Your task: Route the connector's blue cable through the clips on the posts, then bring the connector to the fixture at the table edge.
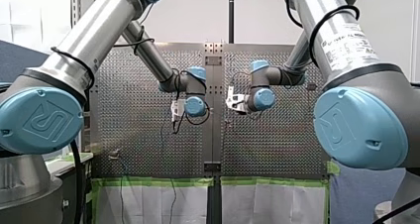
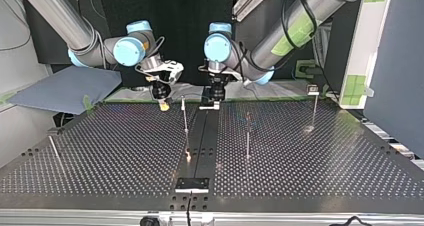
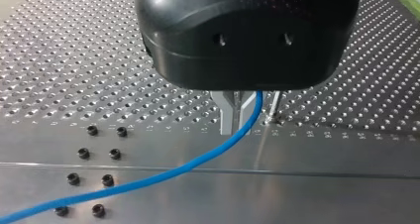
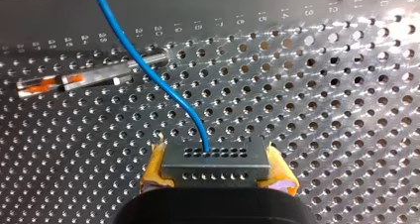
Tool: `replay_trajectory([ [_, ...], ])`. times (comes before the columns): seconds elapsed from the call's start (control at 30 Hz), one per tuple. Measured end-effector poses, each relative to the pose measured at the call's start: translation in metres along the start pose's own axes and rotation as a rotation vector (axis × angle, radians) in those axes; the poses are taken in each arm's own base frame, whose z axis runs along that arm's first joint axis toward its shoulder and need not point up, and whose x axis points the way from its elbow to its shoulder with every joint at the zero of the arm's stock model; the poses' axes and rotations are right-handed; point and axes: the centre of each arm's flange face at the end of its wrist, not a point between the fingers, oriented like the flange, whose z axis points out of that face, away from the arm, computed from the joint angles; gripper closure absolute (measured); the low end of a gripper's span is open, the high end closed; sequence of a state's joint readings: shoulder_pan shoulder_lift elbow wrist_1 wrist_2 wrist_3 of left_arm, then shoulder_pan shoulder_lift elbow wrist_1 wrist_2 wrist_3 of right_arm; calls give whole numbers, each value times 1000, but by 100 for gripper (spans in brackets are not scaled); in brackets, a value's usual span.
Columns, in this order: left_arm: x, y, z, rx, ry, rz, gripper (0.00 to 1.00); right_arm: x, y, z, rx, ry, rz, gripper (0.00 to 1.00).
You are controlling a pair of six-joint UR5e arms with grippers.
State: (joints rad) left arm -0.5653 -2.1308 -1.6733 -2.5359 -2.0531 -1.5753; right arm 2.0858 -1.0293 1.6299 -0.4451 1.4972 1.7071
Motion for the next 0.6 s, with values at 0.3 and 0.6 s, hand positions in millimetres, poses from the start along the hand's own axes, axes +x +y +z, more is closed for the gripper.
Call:
replay_trajectory([
  [0.3, 22, -10, -9, 19, 20, 11, 100, -11, 2, -7, -18, -19, -9, 100],
  [0.6, 28, -20, -22, 36, 25, 14, 100, -27, 6, -16, -27, -38, -10, 100],
])
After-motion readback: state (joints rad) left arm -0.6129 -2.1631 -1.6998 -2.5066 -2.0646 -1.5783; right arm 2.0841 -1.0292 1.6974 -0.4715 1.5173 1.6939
